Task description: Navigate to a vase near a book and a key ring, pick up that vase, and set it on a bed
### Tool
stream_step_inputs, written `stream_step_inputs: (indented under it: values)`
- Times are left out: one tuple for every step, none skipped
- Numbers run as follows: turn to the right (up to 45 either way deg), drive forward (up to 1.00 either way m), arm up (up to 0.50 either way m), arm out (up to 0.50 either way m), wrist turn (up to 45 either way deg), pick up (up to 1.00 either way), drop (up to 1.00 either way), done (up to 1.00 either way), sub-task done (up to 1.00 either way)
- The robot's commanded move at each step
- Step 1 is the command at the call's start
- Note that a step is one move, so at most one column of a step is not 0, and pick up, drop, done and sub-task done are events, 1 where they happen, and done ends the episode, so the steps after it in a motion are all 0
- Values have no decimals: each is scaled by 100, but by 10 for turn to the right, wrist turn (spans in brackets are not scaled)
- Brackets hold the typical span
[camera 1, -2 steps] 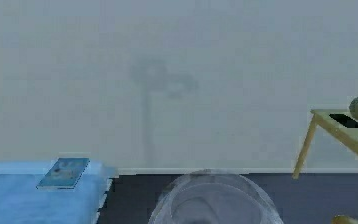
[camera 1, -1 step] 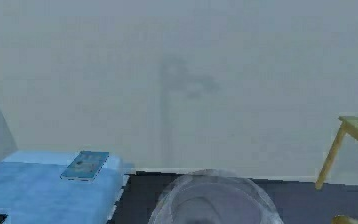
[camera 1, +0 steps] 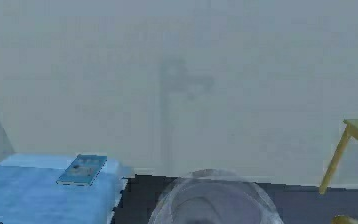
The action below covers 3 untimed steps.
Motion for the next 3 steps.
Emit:
stream_step_inputs:
  values:
    - [270,0,0,0,0,0,0,0,0]
    - [-210,0,0,0,0,0,0,0,0]
    - [240,0,0,0,0,0,0,0,0]
